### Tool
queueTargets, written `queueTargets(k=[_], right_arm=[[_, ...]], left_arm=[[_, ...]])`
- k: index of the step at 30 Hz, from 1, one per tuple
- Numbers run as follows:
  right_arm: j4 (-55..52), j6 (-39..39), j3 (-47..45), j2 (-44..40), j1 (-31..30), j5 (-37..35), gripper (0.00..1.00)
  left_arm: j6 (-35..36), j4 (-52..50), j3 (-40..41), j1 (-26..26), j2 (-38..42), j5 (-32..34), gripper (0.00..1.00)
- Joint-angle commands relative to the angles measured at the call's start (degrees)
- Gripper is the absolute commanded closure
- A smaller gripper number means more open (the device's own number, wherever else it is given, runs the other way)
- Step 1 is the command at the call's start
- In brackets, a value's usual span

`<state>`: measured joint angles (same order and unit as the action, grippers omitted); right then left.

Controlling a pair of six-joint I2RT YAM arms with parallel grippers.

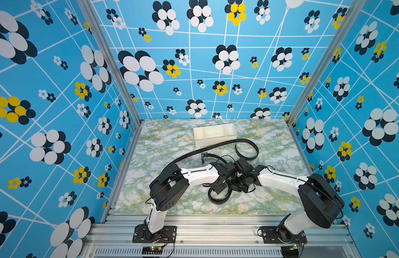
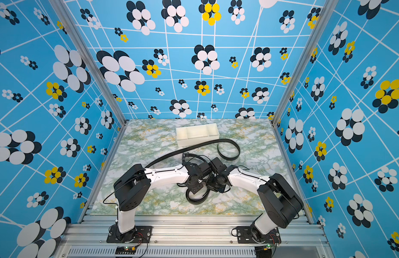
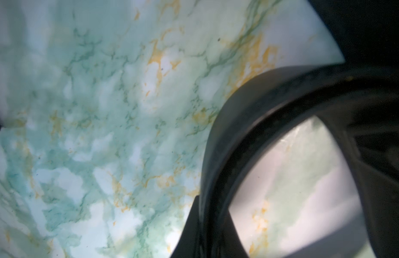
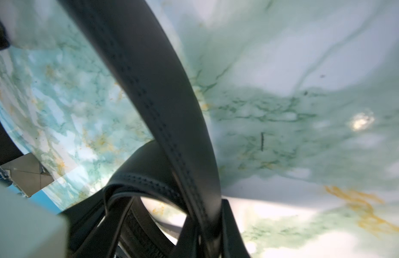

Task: Place the belts into the storage roll
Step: Roll the belt at the center of the board.

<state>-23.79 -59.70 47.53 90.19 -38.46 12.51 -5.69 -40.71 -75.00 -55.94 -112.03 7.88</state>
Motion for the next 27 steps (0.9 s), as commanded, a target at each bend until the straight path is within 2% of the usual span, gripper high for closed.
queueTargets(k=[1, 4, 6, 7, 9, 10, 15, 21, 27], right_arm=[[-10.3, 1.5, 2.5, 3.9, -2.1, -9.4, 0.93], [-13.4, 2.8, 3.6, 4.8, -2.5, -10.4, 0.94], [-16.1, 3.8, 4.0, 4.2, -2.5, -11.8, 0.94], [-17.5, 4.7, 4.2, 3.7, -2.5, -12.5, 0.94], [-19.6, 6.1, 4.7, 3.1, -2.5, -13.4, 0.94], [-20.2, 6.9, 5.1, 3.0, -2.4, -13.6, 0.94], [-20.6, 9.0, 6.8, 4.7, -2.4, -12.6, 0.94], [-19.7, 9.2, 7.2, 5.8, -2.4, -11.8, 0.94], [-18.7, 9.4, 6.4, 6.6, -2.4, -10.9, 0.94]], left_arm=[[-2.8, 3.4, 1.8, -0.9, -2.5, -9.1, 0.94], [-3.6, 2.9, 1.7, 0.5, -0.1, -9.4, 0.73], [-4.1, 2.2, 2.2, 2.2, 2.9, -9.5, 0.66], [-4.3, 2.0, 2.6, 3.4, 4.9, -9.5, 0.59], [-4.8, 1.5, 3.4, 5.8, 8.6, -9.6, 0.37], [-5.0, 1.4, 3.8, 6.8, 10.4, -9.9, 0.31], [-5.6, 1.4, 3.0, 12.3, 13.9, -9.4, 0.24], [-6.0, -2.5, -2.2, 16.9, 8.2, -1.6, 0.22], [-2.7, -2.0, -5.2, 21.3, 3.1, 2.2, 0.21]])
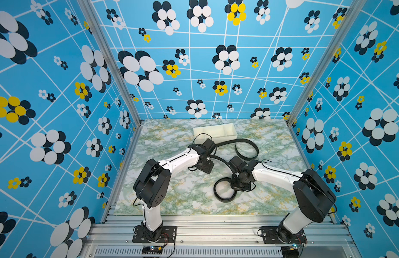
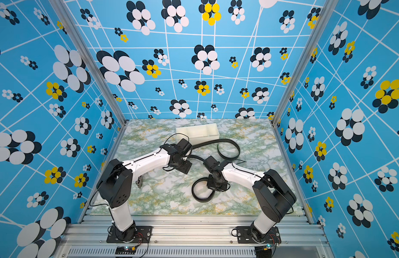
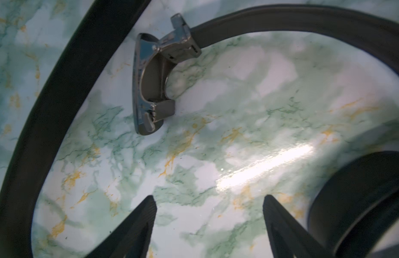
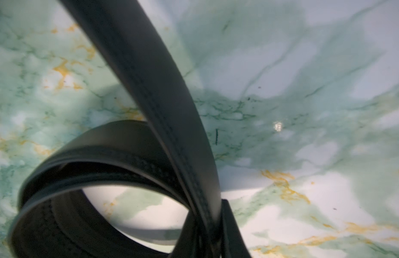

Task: Place the belts into the storage roll
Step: Roll the belt at the center of the board.

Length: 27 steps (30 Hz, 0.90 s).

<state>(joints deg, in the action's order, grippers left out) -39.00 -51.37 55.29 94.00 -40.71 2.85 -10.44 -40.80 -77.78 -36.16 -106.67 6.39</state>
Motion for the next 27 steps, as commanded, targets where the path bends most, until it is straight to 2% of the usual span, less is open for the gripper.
queueTargets(k=[1, 6, 13, 19, 21, 22, 23, 24, 25, 27], right_arm=[[-3.3, 1.0, -1.4, 2.9, -0.1, -1.2, 0.94], [-2.8, 0.8, -1.5, 3.4, -0.1, -0.9, 0.94], [-2.7, 0.7, -0.5, 4.9, -0.1, -0.3, 0.94], [-5.0, 0.8, 1.2, 5.8, -0.1, -1.3, 0.95], [-7.2, 0.9, 2.1, 6.2, -0.1, -2.9, 0.95], [-8.5, 1.0, 2.8, 6.6, -0.2, -3.8, 0.95], [-9.4, 1.0, 3.3, 7.0, -0.1, -4.8, 0.95], [-10.0, 1.0, 3.7, 7.4, -0.1, -5.4, 0.95], [-10.5, 0.8, 4.1, 7.9, -0.1, -6.0, 0.95], [-11.0, 0.3, 4.7, 9.2, -0.1, -6.4, 0.94]], left_arm=[[2.9, -1.5, -2.8, 2.1, -2.9, 4.3, 0.21], [5.4, -0.6, -5.2, 4.4, -5.8, 3.9, 0.21], [8.1, -1.2, -12.4, 5.2, -13.6, 0.8, 0.22], [8.0, -2.2, -20.1, 5.6, -21.7, 0.5, 0.29], [8.0, -2.7, -22.3, 5.8, -23.5, 1.1, 0.42], [8.1, -3.2, -23.2, 6.0, -24.2, 0.8, 0.54], [8.2, -3.7, -24.0, 6.3, -24.9, 0.8, 0.70], [8.3, -4.4, -24.4, 6.4, -25.1, 1.3, 0.79], [8.3, -4.9, -24.3, 6.6, -24.9, 1.8, 0.86], [8.0, -4.6, -22.1, 7.4, -23.4, 1.4, 0.91]])
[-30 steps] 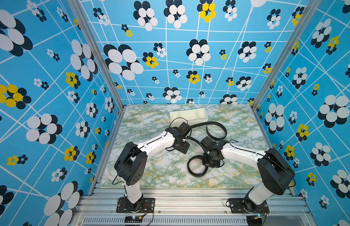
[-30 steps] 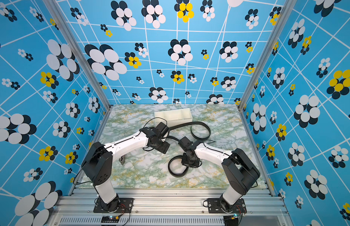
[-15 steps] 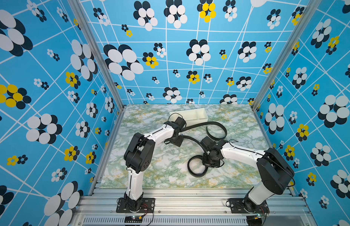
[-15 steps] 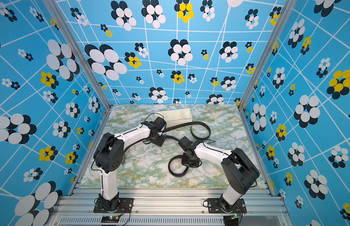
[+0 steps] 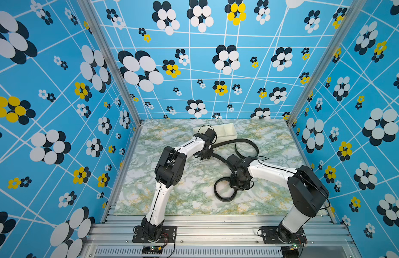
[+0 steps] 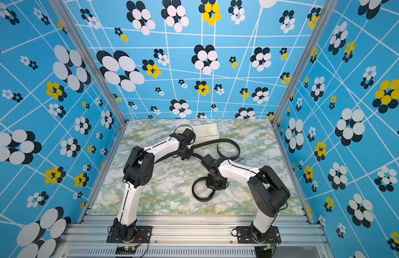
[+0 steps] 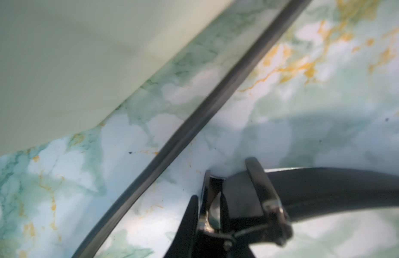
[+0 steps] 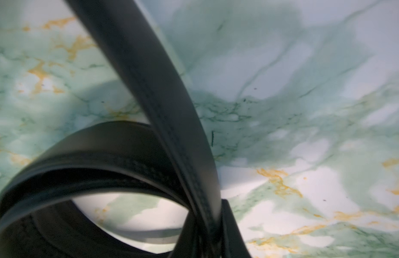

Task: Place the belts into the storage roll
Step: Roll the belt at the center of the board.

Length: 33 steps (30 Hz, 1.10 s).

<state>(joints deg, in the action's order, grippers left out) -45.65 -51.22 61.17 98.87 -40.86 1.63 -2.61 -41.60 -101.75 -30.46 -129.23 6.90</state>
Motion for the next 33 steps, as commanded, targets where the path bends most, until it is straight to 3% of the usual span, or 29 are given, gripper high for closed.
queueTargets(k=[1, 11, 17, 21, 25, 33], right_arm=[[-4.7, -0.2, -0.6, 4.9, 0.1, -5.5, 0.94], [-7.2, -3.5, -1.0, 6.9, 8.0, -8.8, 0.90], [-9.1, -5.0, 6.7, 12.9, 10.5, -11.3, 0.88], [-10.5, -4.3, 10.1, 16.1, 11.3, -13.3, 0.88], [-10.6, -3.2, 8.8, 16.2, 13.4, -15.4, 0.77], [-8.0, -2.2, 4.2, 14.0, 16.6, -15.7, 0.77]], left_arm=[[-0.3, -3.6, 3.6, 2.3, 0.5, 0.9, 0.92], [-3.8, -3.1, 19.5, 4.1, 13.0, 1.1, 0.95], [-6.6, -2.9, 26.0, 2.3, 18.4, 1.6, 0.95], [-7.7, -2.3, 29.1, 2.2, 20.3, 2.0, 0.95], [-7.8, -2.0, 31.4, 2.7, 22.6, 2.8, 0.95], [-7.3, -1.8, 33.3, 4.7, 24.3, 3.1, 0.95]])
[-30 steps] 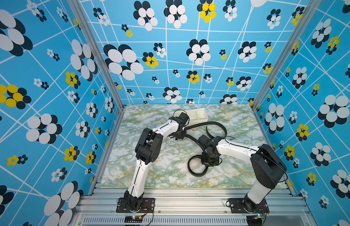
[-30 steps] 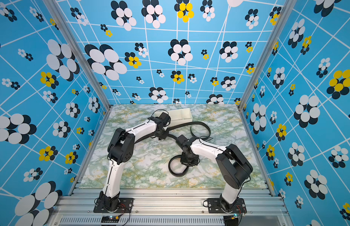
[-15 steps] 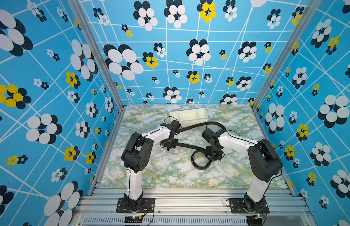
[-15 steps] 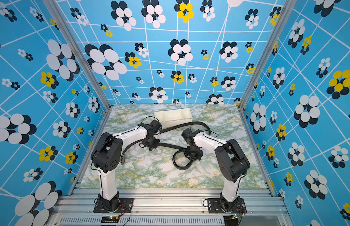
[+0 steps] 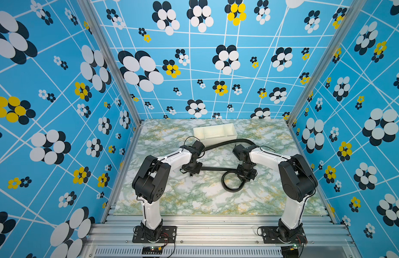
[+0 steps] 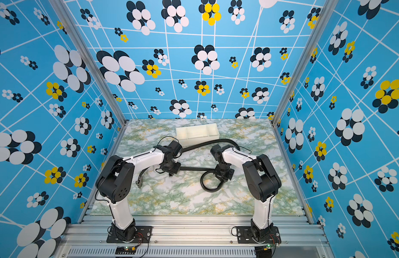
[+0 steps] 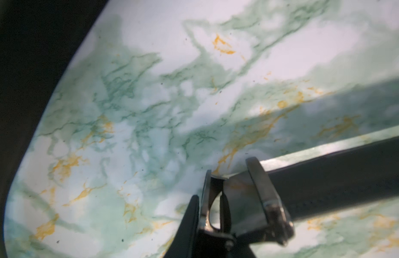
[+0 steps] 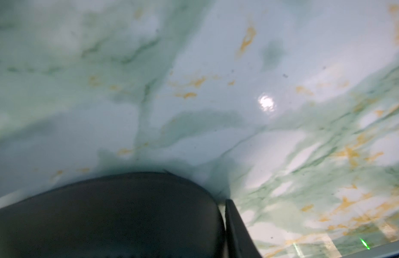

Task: Place the belts into the storage roll
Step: Roll the belt at the center of the board.

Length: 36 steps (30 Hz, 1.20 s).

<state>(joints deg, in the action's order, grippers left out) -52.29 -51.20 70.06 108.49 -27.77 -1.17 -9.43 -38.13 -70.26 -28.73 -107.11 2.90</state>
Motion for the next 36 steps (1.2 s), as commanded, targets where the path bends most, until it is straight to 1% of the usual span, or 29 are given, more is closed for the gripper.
queueTargets(k=[1, 2, 4, 6, 8, 11, 13, 14, 17, 19, 20, 22, 24, 29, 33, 36], right_arm=[[-1.7, -2.3, -4.4, 4.6, 3.6, -12.9, 0.76], [-1.8, -2.5, -4.5, 4.7, 3.6, -12.9, 0.76], [-1.2, -2.8, -5.0, 4.4, 3.7, -12.7, 0.71], [-1.0, -3.1, -5.3, 4.3, 4.0, -12.3, 0.71], [-0.6, -3.2, -5.5, 4.2, 4.3, -11.9, 0.68], [-0.3, -3.3, -5.3, 3.9, 4.4, -11.8, 0.68], [-0.2, -3.3, -4.9, 4.2, 4.4, -11.3, 0.69], [-0.1, -3.5, -4.8, 4.4, 4.4, -10.8, 0.71], [1.2, -5.3, -4.8, 4.4, 4.4, -8.9, 0.84], [2.1, -8.3, -4.8, 4.5, 4.3, -6.8, 0.91], [2.7, -10.7, -4.8, 4.4, 4.1, -5.9, 0.95], [3.8, -16.1, -5.2, 3.9, 3.7, -4.4, 0.99], [5.5, -22.3, -5.1, 3.2, 3.0, -3.3, 1.00], [6.9, -30.6, 0.5, 5.7, -1.0, 0.2, 1.00], [7.7, -33.9, 4.4, 8.8, -4.3, 2.9, 1.00], [6.9, -33.4, 7.8, 11.1, -6.4, 3.8, 1.00]], left_arm=[[-0.3, -5.4, 1.9, 3.5, 2.3, 7.1, 0.95], [-0.2, -5.4, 2.0, 4.0, 2.5, 7.1, 0.95], [0.2, -5.6, 2.4, 5.3, 3.2, 7.4, 0.95], [0.5, -5.9, 2.7, 6.9, 4.0, 7.3, 0.95], [0.8, -6.1, 3.2, 8.4, 4.7, 7.4, 0.95], [1.0, -6.1, 3.5, 9.9, 5.2, 6.9, 0.95], [1.0, -6.2, 3.7, 10.0, 5.2, 6.5, 0.95], [0.9, -6.2, 3.9, 9.9, 5.2, 6.3, 0.95], [-0.2, -6.2, 4.6, 8.8, 5.5, 5.2, 0.95], [-1.4, -6.3, 5.4, 6.9, 5.9, 5.0, 0.95], [-2.1, -6.3, 6.1, 5.4, 6.2, 5.1, 0.95], [-3.7, -6.3, 7.5, 2.7, 7.0, 5.4, 0.95], [-6.1, -6.3, 9.6, -0.6, 7.9, 5.5, 0.95], [-11.9, -6.4, 13.2, -9.0, 10.3, 5.2, 0.95], [-15.5, -6.4, 12.3, -15.8, 10.2, 5.1, 0.94], [-17.2, -5.5, 10.0, -19.9, 9.0, 4.3, 0.92]])
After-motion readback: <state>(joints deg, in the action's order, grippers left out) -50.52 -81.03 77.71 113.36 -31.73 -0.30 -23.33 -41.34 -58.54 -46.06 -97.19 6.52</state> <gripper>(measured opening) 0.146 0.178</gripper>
